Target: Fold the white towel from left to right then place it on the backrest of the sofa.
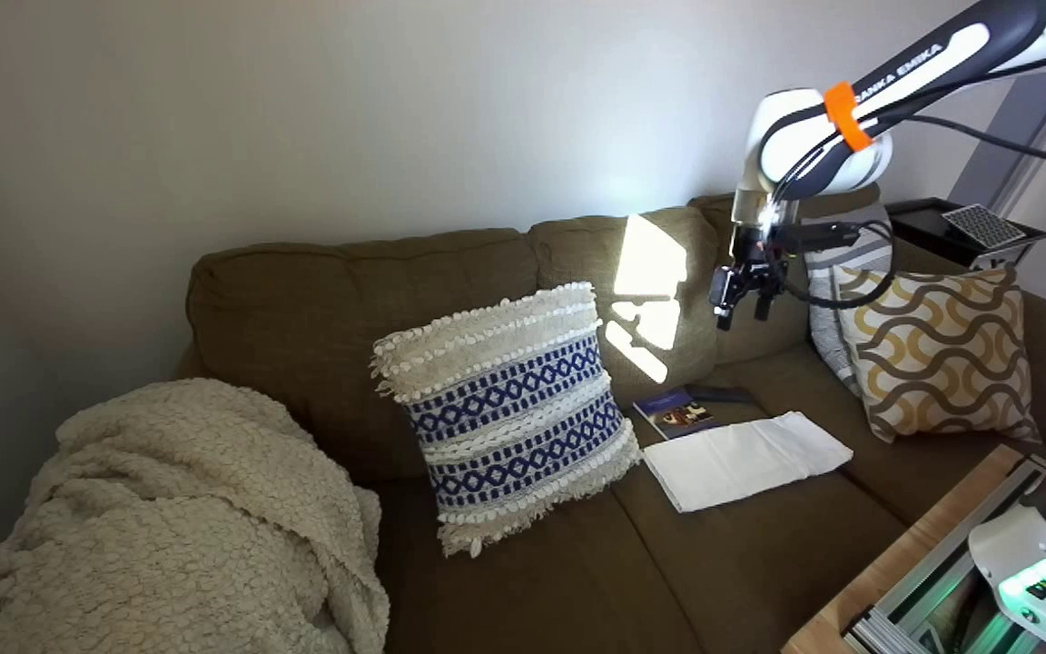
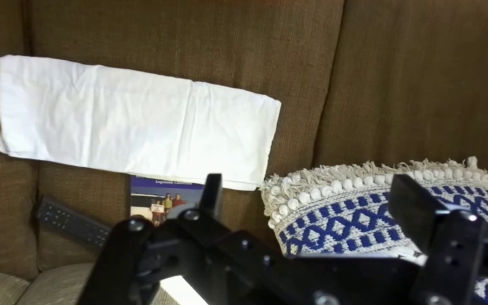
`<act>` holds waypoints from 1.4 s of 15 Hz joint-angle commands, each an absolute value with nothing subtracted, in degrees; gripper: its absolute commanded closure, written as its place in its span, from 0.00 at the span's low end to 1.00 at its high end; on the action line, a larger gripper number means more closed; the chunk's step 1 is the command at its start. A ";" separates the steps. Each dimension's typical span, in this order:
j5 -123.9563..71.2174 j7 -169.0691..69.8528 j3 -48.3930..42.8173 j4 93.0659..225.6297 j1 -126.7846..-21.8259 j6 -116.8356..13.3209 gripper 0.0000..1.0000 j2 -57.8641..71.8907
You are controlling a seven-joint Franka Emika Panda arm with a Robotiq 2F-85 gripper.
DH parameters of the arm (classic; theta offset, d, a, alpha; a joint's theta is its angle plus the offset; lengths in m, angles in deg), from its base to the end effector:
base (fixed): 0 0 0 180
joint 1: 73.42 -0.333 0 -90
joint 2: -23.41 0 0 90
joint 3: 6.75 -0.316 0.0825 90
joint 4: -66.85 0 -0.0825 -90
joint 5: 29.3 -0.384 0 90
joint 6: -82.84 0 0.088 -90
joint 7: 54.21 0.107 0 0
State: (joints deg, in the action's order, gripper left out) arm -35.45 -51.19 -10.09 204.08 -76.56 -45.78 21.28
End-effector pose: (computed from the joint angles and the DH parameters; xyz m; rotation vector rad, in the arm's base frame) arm 0.4702 0.0566 0.2867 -3.0635 0.0220 0.2969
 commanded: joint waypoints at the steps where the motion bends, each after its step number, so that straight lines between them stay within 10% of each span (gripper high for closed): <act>1: -38.29 -48.60 -11.36 200.23 -77.92 -51.57 0.00 10.27; 21: -29.91 -33.95 -9.46 194.17 -86.76 -54.92 0.00 -8.32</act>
State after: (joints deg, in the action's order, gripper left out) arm -33.63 -39.79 -11.34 195.79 -82.91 -52.82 -3.25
